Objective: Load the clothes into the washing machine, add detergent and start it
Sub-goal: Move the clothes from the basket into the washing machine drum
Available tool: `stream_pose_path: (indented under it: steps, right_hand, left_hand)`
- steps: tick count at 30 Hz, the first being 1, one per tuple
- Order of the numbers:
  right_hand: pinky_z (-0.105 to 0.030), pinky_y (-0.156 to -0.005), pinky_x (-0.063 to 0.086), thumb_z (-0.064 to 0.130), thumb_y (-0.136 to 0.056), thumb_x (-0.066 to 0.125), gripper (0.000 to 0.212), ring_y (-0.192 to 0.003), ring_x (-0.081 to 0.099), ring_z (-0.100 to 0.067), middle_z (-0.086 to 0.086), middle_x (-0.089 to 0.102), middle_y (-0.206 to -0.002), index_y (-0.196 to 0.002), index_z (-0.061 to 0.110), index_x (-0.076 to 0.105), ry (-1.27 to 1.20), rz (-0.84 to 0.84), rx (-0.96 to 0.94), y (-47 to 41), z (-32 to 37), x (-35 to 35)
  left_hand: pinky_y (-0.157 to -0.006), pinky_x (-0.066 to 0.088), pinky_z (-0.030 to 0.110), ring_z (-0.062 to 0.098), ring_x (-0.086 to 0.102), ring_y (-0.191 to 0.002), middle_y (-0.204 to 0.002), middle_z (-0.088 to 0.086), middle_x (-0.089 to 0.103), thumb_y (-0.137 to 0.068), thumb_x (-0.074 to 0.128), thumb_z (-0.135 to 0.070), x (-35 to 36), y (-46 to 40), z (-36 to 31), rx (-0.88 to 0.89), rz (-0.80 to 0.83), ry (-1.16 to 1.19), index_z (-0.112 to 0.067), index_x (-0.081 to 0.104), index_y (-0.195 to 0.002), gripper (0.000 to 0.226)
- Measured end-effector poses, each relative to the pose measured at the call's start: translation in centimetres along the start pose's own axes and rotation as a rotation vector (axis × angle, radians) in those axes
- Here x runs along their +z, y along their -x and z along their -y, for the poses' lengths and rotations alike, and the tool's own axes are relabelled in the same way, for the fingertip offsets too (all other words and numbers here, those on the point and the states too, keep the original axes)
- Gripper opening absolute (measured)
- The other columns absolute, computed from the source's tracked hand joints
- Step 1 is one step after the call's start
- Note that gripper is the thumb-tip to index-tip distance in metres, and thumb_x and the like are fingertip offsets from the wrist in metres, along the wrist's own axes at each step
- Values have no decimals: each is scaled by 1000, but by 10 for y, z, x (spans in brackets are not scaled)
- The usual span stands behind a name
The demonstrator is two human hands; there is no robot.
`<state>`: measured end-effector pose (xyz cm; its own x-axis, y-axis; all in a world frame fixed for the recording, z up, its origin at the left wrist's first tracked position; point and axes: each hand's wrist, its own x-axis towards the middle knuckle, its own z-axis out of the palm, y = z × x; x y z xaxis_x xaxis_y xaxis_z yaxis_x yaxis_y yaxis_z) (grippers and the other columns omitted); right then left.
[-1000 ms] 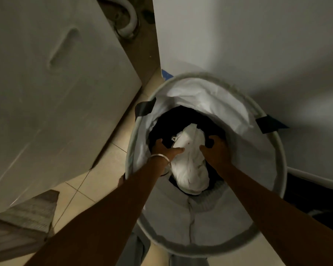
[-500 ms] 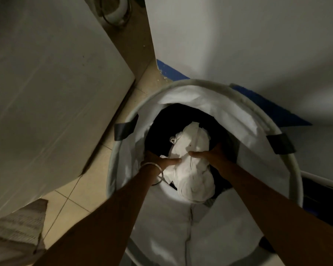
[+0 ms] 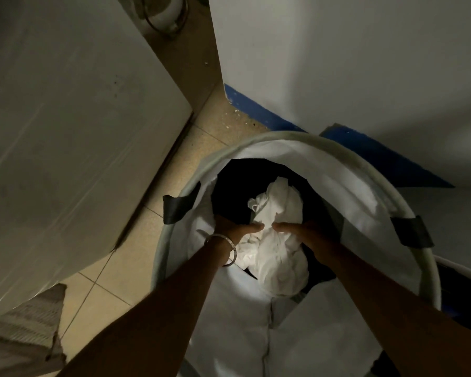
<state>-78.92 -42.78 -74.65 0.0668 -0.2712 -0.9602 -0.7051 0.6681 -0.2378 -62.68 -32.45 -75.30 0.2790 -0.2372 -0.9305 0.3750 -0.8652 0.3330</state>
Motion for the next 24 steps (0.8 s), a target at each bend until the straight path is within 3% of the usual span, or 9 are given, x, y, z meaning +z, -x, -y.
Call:
stream_pose_path:
  steps: [1,3,5,7,10,12,16,21,24]
  right_hand:
    - [-28,-79,48,40,-65,87,46,-84,60,-11,4,65,-93,-98,16,65,-17,3,-10,1,-1,-2]
    - [-24,-72,48,34,-70,86,27,-83,61,-8,6,68,-92,-86,24,67,-60,64,-22,6,-2,-5]
    - [-23,-67,48,32,-73,83,18,-81,63,-9,7,70,-88,-81,27,68,-71,95,-19,6,-2,-4]
    - [-25,-68,51,33,-73,82,19,-83,65,-12,3,72,-91,-85,25,71,-90,88,-2,7,1,1]
    - [-35,-81,56,38,-64,83,42,-93,68,-22,-6,73,-103,-99,18,72,-146,51,8,9,0,5]
    - [-38,-85,55,37,-64,83,49,-97,68,-24,-7,73,-106,-106,15,71,-186,63,19,14,-4,4]
    - [-41,-94,51,35,-77,75,39,-109,63,-27,-9,69,-111,-108,11,69,-216,75,24,32,-9,-1]
    - [-30,-69,53,24,-80,73,20,-85,68,-23,-7,72,-92,-97,13,70,-309,66,35,66,3,0]
    - [-38,-80,56,27,-66,77,37,-89,68,-28,-9,72,-93,-99,13,69,-328,30,19,90,15,3]
  left_hand:
    - [-100,47,27,18,56,-119,-128,5,58,-48,93,-26,0,0,-1,-2,19,-6,-5,46,-134,100]
    - [-88,50,22,16,60,-107,-111,1,65,-63,88,-24,-5,5,-6,-24,101,-1,-9,60,-117,63]
    - [-83,51,27,17,64,-95,-97,1,68,-75,80,-25,-10,8,-10,-67,173,21,-12,67,-101,32]
    - [-75,50,24,12,63,-86,-94,0,68,-77,78,-28,-11,11,-11,-91,181,56,-10,68,-104,34]
    - [-69,48,20,10,65,-89,-99,0,71,-71,82,-30,-7,11,-8,-100,131,119,-8,69,-105,43]
    - [-77,51,24,13,66,-97,-106,2,72,-65,85,-33,-5,15,-5,-103,173,186,-10,70,-107,50]
    - [-103,48,42,23,65,-109,-113,6,71,-46,89,-40,-1,24,-3,-117,273,244,-14,73,-107,69]
    - [-101,49,46,31,64,-110,-115,12,70,-49,85,-37,-3,52,-14,-117,232,311,-12,74,-106,63]
    - [-97,50,42,33,66,-98,-103,16,71,-63,81,-29,-12,77,-24,-211,294,387,-6,73,-107,51]
